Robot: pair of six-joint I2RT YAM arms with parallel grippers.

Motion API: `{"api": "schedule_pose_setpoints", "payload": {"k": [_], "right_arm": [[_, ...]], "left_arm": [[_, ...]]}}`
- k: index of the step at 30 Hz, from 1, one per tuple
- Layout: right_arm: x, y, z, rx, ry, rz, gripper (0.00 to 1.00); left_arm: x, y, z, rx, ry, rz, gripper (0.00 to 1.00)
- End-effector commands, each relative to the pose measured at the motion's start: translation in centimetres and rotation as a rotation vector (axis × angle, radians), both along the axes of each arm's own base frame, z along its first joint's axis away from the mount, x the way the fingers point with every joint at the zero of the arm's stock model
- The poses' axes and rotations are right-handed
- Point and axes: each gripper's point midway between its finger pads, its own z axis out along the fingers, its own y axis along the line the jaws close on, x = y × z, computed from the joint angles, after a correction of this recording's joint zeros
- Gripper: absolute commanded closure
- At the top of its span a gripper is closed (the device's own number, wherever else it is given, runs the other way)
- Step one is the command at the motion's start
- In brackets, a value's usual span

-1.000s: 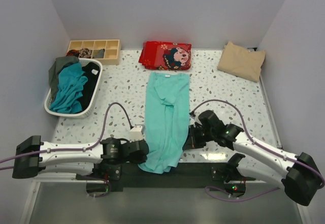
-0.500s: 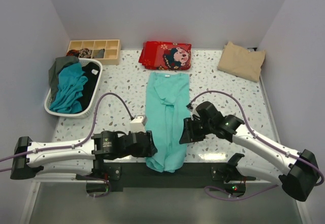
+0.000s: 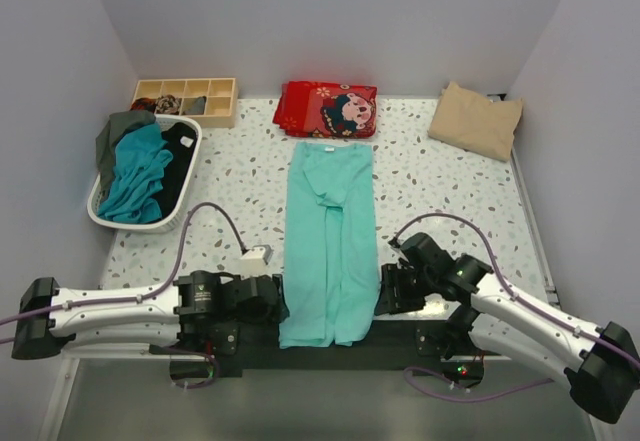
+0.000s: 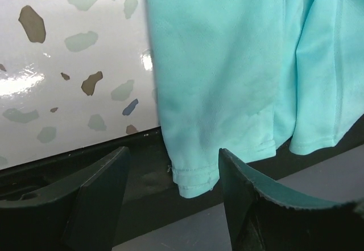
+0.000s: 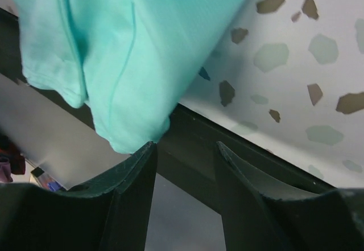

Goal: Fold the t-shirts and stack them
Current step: Rotate the tshirt 90 degrees

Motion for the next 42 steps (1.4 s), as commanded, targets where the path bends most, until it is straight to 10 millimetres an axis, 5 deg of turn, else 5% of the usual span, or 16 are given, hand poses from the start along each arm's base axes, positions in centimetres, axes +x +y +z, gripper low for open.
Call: {"api": "schedule_pose_setpoints", "payload": {"k": [1,6,10,12,16,20,23,24,26,27,29,33,42], "right_arm": [[1.7,0.1,1.1,-0.012,-0.071,-0.043,0.49],[8.3,-0.7,4.6,-0.168,-0.326,-0.138,0.43],[14.2,0.0,6.3,-0.271,-0.473,-0.165,0.37],[17.6,1.0,7.0,-0.291,-0.519,-0.174,0.34],[25.1,-0.8,7.5,-0.244,-0.505,-0.258,0.32],[31.1,-1.0,6.7,-0.241,-0.513,-0.268,0.28],[34.9,-0.2,4.8,-0.238,-0.461,-0.232,0.26],[36.7,0.3,5.5,-0.212,-0.476,-0.236,0.26],[38.7,0.1,3.1,-0.189,-0.432,-0.239,0.26],[40.0,0.6,3.8,-0.142,-0.441,-0.237,0.26],[41.7,-0.1,2.0,-0.117,-0.406,-0.258,0.27],[45.0,0.0,2.7,-0.060,-0.430,-0.265,0.27],[46.1,0.9,1.1,0.012,-0.370,-0.205,0.27]], "left_arm": [[1.9,-2.7,1.8,-0.077,-0.095,0.016,0.32],[7.0,-6.0,7.4,-0.036,-0.330,0.029,0.27],[12.2,-6.7,9.2,0.058,-0.441,0.070,0.24],[15.8,-5.4,8.9,0.092,-0.452,0.094,0.20],[23.2,-3.6,10.4,-0.010,-0.566,0.182,0.15],[29.0,-1.7,11.8,0.005,-0.691,0.194,0.11],[33.4,-1.6,11.4,0.028,-0.687,0.188,0.10],[35.4,-1.8,10.7,0.023,-0.670,0.183,0.10],[37.5,-2.1,10.8,-0.022,-0.689,0.161,0.10],[38.7,-2.1,10.0,-0.061,-0.679,0.141,0.10],[40.5,-2.1,10.3,-0.103,-0.704,0.128,0.11],[43.6,-1.6,8.1,-0.120,-0.680,0.092,0.11],[45.3,-3.1,2.8,-0.220,-0.595,-0.030,0.14]]}}
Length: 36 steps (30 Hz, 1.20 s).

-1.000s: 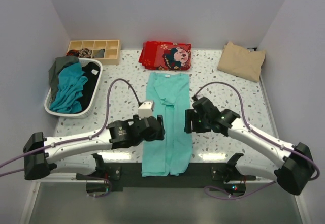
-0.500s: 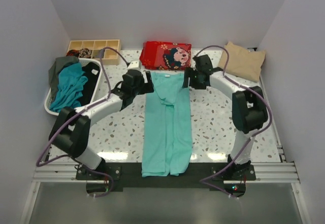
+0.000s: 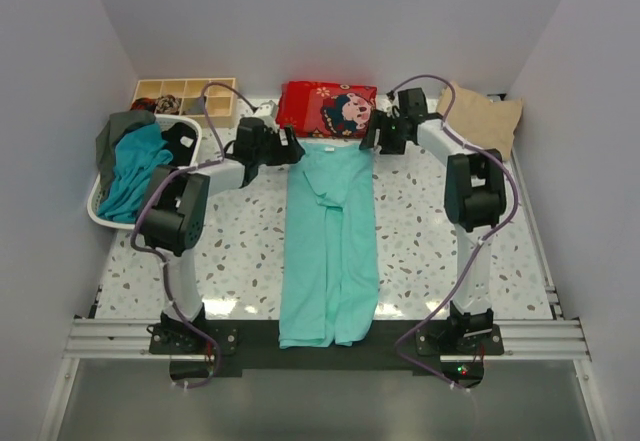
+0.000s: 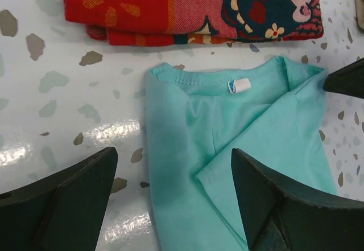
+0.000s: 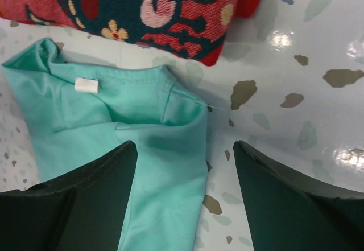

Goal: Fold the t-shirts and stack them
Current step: Rotate the tshirt 90 degrees

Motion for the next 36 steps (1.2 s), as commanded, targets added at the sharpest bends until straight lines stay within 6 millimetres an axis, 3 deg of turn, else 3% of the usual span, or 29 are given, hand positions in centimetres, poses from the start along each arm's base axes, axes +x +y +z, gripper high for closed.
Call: {"api": "schedule_pose_setpoints", "payload": {"k": [1,8,13,14,15,19,20,22,25,36], "right_arm": [[0.0,2.0,1.2,0.070,-0.013,0.089,0.27],[-0.6,2.8,-0.3,0.121,0.030,0.129,0.28],[-1.1,3.2,-2.1,0.140,0.074,0.148,0.33],[-1.1,3.3,-2.2,0.144,0.080,0.149,0.43],[-1.0,3.4,-2.1,0.147,0.077,0.153,0.48],[-0.5,3.8,-1.7,0.167,0.064,0.167,0.70],[-0.4,4.0,-1.6,0.175,0.060,0.171,0.80],[0.0,4.2,-1.1,0.186,0.045,0.179,0.87],[0.4,4.5,-0.1,0.203,0.014,0.195,0.93],[2.2,4.5,6.2,0.199,-0.135,0.214,0.96]], "left_arm": [[1.0,-2.1,0.5,-0.070,-0.064,-0.145,0.15],[0.8,-1.8,-4.1,-0.076,0.002,-0.170,0.16],[1.3,-2.8,-4.3,-0.113,-0.021,-0.231,0.19],[1.7,-3.1,-4.2,-0.122,-0.026,-0.241,0.21],[1.7,-3.5,-3.9,-0.137,-0.034,-0.266,0.24],[2.5,-4.5,-3.2,-0.174,-0.046,-0.305,0.62],[2.7,-4.8,-3.1,-0.187,-0.049,-0.313,0.68],[2.7,-5.4,-2.5,-0.213,-0.058,-0.345,0.85],[3.0,-5.8,-1.2,-0.229,-0.081,-0.367,1.00],[3.0,-5.0,5.7,-0.197,-0.239,-0.361,1.00]]}}
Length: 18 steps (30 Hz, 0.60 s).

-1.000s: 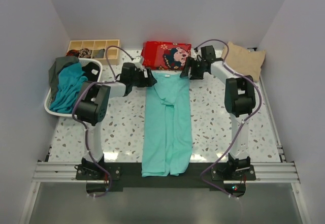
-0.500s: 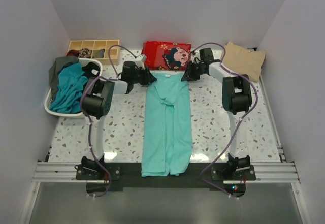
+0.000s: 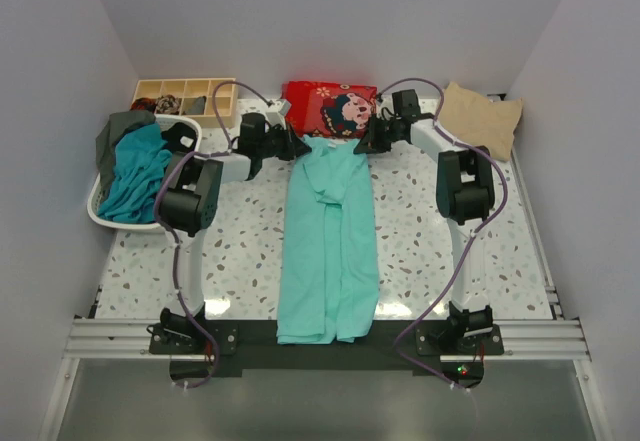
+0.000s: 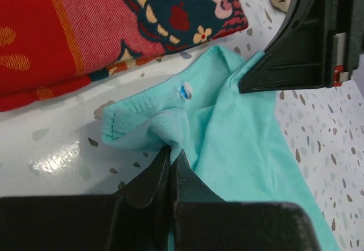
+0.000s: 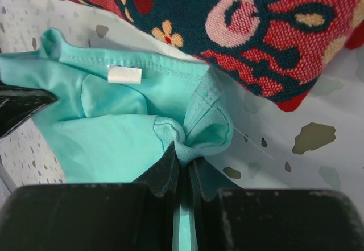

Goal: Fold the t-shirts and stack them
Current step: Rotate the tshirt 90 degrees

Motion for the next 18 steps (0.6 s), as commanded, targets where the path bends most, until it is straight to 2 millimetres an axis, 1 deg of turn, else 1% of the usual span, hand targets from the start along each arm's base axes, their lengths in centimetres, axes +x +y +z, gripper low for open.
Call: {"api": "schedule_pose_setpoints", "payload": {"k": [1,3,4,5,9,10,13,14,15,16,17,18], "right_arm": [[2.2,0.4,7.7,0.027,-0.182,0.017,0.96],[2.5,0.2,8.6,0.018,-0.205,0.016,0.95],[2.6,0.1,9.4,0.017,-0.224,0.016,0.96],[2.7,0.1,9.6,0.016,-0.232,0.015,0.95],[3.5,-0.2,11.6,-0.005,-0.297,0.007,0.94],[4.1,-0.4,12.6,-0.013,-0.326,-0.003,0.94],[5.1,-0.5,12.5,-0.029,-0.338,-0.013,0.94],[5.8,-0.5,13.6,-0.028,-0.365,-0.017,0.93],[6.4,-0.7,12.7,-0.039,-0.359,-0.023,0.93],[7.2,-0.8,13.8,-0.041,-0.390,-0.032,0.93],[7.6,-1.0,13.9,-0.055,-0.395,-0.044,0.92],[8.2,-1.2,12.6,-0.062,-0.383,-0.050,0.91]], "left_arm": [[1.0,0.3,8.3,-0.026,-0.216,-0.004,1.00],[1.1,0.5,9.1,-0.024,-0.236,0.002,1.00],[1.2,0.7,9.9,-0.020,-0.256,0.004,1.00],[1.3,0.7,10.2,-0.017,-0.265,0.011,1.00],[1.9,0.7,10.6,-0.014,-0.278,0.007,1.00],[2.3,0.7,10.5,-0.013,-0.279,0.012,1.00],[3.2,0.7,10.4,-0.019,-0.285,0.025,1.00],[3.5,0.8,10.4,-0.019,-0.287,0.029,1.00],[3.8,0.9,10.3,-0.018,-0.287,0.038,1.00],[4.2,1.2,10.4,-0.018,-0.291,0.048,1.00],[4.5,1.3,10.4,-0.018,-0.296,0.054,1.00],[4.9,1.4,10.3,-0.017,-0.294,0.057,1.00]]}}
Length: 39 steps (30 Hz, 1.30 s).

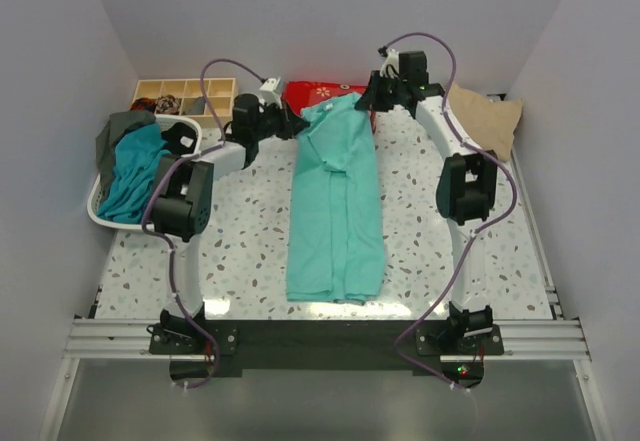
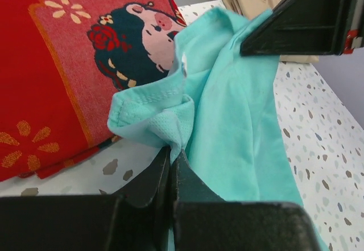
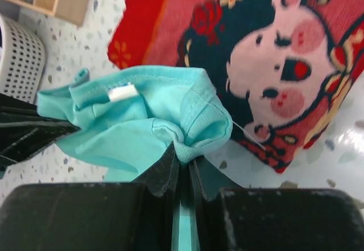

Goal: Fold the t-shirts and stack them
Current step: Rotate the tshirt 90 degrees

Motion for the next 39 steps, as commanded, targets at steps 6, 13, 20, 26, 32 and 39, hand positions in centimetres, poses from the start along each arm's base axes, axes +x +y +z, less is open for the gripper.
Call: {"api": "schedule_pose_setpoints", "payload": {"k": [6,13,20,26,32,39], "right_arm": [[5.2,-1.7,0.7,-0.025,-0.104,-0.087,0.68],[6.2,-3.5,-2.7,-0.097,-0.119,-0.158,0.41],[3.9,-7.3,2.4,-0.205,-0.193,-0.240,0.38],[-2.6,-9.2,1.5,-0.269,-0.026,-0.226,0.36],[-13.0,-10.1,-2.3,-0.284,0.195,-0.223,0.38],[-24.3,-10.4,-6.2,-0.232,0.335,-0.211,0.38]], "left_arm": [[5.6,1.9,1.0,-0.007,-0.077,0.078,0.91],[10.1,3.8,0.6,0.002,-0.131,0.183,0.49],[12.0,8.9,3.3,0.111,-0.167,0.388,0.43],[4.5,10.9,5.3,0.097,-0.098,0.459,0.42],[-8.3,4.9,1.3,0.112,0.070,0.331,0.44],[-22.8,2.5,-4.8,0.068,0.277,0.173,0.47]]}}
